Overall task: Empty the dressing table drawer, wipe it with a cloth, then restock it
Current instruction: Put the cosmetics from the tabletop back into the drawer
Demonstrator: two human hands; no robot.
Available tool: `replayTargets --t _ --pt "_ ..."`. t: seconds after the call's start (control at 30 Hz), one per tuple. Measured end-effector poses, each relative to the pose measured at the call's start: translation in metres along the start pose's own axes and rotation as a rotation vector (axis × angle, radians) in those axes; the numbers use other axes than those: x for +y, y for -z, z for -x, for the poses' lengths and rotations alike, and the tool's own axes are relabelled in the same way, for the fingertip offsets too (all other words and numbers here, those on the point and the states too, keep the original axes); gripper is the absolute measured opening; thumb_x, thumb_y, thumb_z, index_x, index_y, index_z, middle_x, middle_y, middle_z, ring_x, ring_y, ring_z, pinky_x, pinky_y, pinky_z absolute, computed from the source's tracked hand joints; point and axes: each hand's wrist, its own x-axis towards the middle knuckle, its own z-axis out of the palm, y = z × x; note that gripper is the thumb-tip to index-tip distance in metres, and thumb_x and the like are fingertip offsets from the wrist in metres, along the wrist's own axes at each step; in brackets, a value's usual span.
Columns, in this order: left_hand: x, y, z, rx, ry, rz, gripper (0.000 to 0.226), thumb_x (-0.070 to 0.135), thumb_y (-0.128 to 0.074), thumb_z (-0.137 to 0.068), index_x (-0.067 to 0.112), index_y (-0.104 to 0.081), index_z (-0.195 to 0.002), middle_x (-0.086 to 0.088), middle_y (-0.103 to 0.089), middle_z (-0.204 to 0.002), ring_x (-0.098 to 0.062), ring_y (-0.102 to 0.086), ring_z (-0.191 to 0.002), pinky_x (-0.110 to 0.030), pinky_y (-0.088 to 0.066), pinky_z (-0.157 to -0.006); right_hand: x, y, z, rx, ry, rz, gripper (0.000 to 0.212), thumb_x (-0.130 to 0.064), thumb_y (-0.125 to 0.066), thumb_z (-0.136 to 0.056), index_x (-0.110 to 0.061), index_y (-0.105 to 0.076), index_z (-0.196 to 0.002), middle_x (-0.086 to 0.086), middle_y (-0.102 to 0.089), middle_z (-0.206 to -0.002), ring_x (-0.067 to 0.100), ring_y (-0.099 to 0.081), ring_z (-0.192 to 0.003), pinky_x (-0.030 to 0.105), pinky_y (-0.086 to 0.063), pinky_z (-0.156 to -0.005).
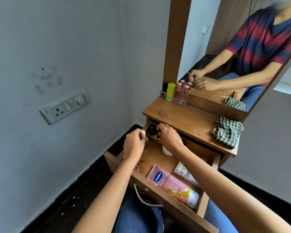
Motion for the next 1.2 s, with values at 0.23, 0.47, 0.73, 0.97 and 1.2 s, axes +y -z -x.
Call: replayTargets --t 0.23,0.47,0.73,0.97,1.2 --pt "0.002 -0.008 -0.003 -0.013 -0.037 -0.044 0.02 0.026 -0.062 -0.092 0.016 -0.065 -0.109 -0.001 -0.07 -0.099 -0.016 -0.067 -0.089 -0.022 -0.049 -0.064 0.006 -0.018 -0.008 -0.006 -0.013 0.042 0.021 -0.007 -0.05 -0.094 -0.01 -0.054 -0.115 0.011 -0.062 -0.108 0.031 -0.064 -0.085 0.035 -0.047 -0.062" --pt "0.003 -0.014 -0.003 -0.043 -0.032 -0.058 0.016 0.024 -0.061 -0.093 0.015 -0.065 -0.105 -0.003 -0.07 -0.097 -0.017 -0.068 -0.088 -0.025 -0.05 -0.065 0.01 -0.022 -0.01 -0.018 0.013 0.051 0.023 -0.006 -0.051 -0.094 -0.009 -0.051 -0.117 0.011 -0.058 -0.107 0.031 -0.064 -0.083 0.034 -0.047 -0.058" --pt "0.008 -0.012 0.002 -0.063 -0.006 -0.04 0.015 0.019 -0.06 -0.093 0.012 -0.066 -0.105 -0.007 -0.069 -0.102 -0.021 -0.067 -0.094 -0.026 -0.051 -0.07 0.01 -0.017 0.004 0.065 0.029 -0.008 0.036 -0.004 -0.052 -0.093 -0.009 -0.045 -0.129 0.014 -0.053 -0.117 0.029 -0.063 -0.084 0.029 -0.045 -0.058" --pt "0.012 -0.014 0.01 -0.114 -0.035 -0.011 0.016 0.023 -0.063 -0.091 0.013 -0.069 -0.102 -0.006 -0.07 -0.099 -0.019 -0.068 -0.092 -0.027 -0.055 -0.073 0.007 -0.039 0.051 0.114 -0.085 -0.383 0.035 -0.003 -0.066 -0.082 -0.007 -0.058 -0.116 0.01 -0.064 -0.11 0.021 -0.063 -0.097 0.035 -0.055 -0.08" --pt "0.017 -0.022 0.015 -0.185 -0.008 0.02 0.024 0.025 -0.067 -0.088 0.013 -0.067 -0.108 -0.007 -0.069 -0.105 -0.019 -0.065 -0.096 -0.028 -0.055 -0.078 0.004 -0.048 0.054 0.053 -0.147 -0.496 0.026 -0.005 -0.071 -0.081 -0.01 -0.065 -0.106 0.003 -0.069 -0.094 0.012 -0.064 -0.084 0.01 -0.044 -0.066"
